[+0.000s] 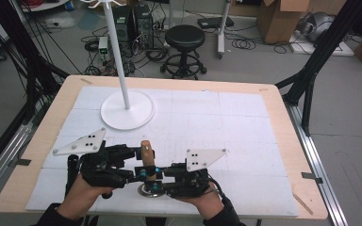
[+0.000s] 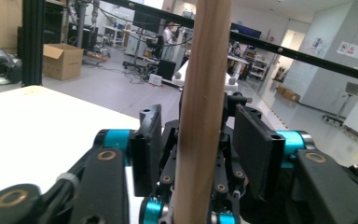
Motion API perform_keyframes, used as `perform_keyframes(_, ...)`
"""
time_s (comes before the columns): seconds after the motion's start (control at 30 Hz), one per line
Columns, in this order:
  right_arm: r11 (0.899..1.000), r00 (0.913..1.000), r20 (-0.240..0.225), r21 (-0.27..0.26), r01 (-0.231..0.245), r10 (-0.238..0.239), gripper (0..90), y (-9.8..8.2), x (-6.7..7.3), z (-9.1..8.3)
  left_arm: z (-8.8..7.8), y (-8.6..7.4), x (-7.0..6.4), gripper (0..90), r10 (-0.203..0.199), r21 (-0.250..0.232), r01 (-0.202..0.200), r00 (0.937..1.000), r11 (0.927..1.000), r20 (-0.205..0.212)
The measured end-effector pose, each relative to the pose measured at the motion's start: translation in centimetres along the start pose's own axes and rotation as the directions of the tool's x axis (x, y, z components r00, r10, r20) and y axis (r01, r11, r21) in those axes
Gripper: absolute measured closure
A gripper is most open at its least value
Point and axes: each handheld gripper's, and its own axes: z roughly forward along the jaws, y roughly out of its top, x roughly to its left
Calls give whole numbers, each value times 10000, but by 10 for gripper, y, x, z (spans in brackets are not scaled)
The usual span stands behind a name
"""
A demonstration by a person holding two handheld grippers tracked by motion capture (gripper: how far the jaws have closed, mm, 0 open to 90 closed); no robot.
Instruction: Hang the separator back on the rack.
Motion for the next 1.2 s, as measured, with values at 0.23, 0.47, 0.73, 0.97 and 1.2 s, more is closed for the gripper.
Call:
perform_keyframes(0.23, 10000, 9995, -305, 17, -58, 59, 734, 0, 0, 1, -1, 0, -2, 712, 401, -69, -402, 9992, 9992, -80)
perform_keyframes(0.47, 9985, 9948, 868, -218, -506, 523, 412, 1, -2, -3, -1, 5, 5, 724, 469, -46, -474, 9957, 9989, -800)
perform_keyframes(0.73, 9988, 9214, 3881, 354, -341, 177, 207, 0, -4, -40, -9, 27, 42, 724, 254, -153, -290, 9804, 9995, -1956)
perform_keyframes(0.97, 9989, 8315, 5555, 366, -291, 39, 183, -11, -5, -77, -16, 53, 77, 725, 228, -85, -259, 9660, 9996, -2576)
perform_keyframes(1.2, 9992, 7920, 6102, 161, -361, 188, 176, -15, -10, -96, -26, 91, 103, 725, 330, -364, -452, 9578, 9983, -2855)
